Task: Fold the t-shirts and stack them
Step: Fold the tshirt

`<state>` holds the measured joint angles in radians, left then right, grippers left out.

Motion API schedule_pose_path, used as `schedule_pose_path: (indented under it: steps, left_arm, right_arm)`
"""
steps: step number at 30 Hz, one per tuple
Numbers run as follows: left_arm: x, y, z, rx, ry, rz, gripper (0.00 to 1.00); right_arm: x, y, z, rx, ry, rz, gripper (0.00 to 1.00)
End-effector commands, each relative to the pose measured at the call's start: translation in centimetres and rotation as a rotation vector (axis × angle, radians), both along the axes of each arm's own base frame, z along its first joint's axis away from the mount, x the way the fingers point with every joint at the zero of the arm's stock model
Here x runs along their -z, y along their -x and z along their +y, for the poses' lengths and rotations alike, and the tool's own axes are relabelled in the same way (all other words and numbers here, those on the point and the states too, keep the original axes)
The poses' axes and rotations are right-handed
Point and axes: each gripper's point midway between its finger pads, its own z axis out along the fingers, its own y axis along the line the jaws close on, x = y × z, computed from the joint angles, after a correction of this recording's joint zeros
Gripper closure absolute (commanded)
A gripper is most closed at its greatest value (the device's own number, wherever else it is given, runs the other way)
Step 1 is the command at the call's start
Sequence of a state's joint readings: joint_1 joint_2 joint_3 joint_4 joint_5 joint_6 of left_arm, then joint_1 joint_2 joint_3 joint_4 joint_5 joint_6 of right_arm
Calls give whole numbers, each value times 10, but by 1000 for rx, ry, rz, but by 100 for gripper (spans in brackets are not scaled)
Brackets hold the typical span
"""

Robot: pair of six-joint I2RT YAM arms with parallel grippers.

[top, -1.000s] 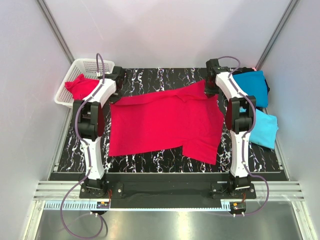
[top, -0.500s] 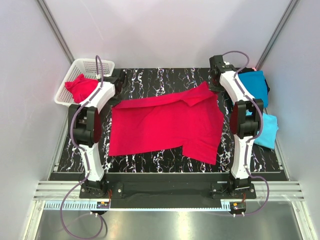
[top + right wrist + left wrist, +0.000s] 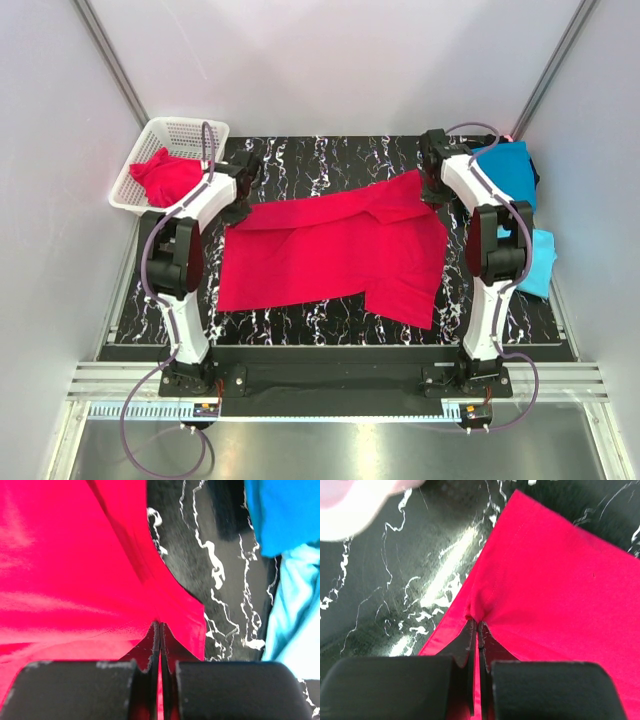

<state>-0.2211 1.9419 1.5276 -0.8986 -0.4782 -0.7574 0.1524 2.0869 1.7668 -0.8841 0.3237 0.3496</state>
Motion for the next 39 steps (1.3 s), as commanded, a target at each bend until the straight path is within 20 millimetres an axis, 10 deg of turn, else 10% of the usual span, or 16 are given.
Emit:
schedule_pose_path:
  steps: [1,16,20,22,31,39]
  left_arm:
    - [-20,4,0,-15,5,-54,100]
    - [-5,25,2,-11,-22,0,89]
    - [-2,37,5,-50,-26,23,73]
    - [0,49,6,-83,-18,34,65]
    - [1,56,1,-94,3,25,53]
    - [-4,32,-51,125,125,10,54]
  right_arm:
    - [-41,6,-2,23,10,-98,100]
    - [-22,25,-5,18,15,-38,98]
    - [-33,25,-6,33,15,-65,53]
    - [-39,22,-5,31,13,-82,48]
    - [-55,18,-2,37,-8,-115,48]
    - [-34,32,55,-177,-137,-64,58]
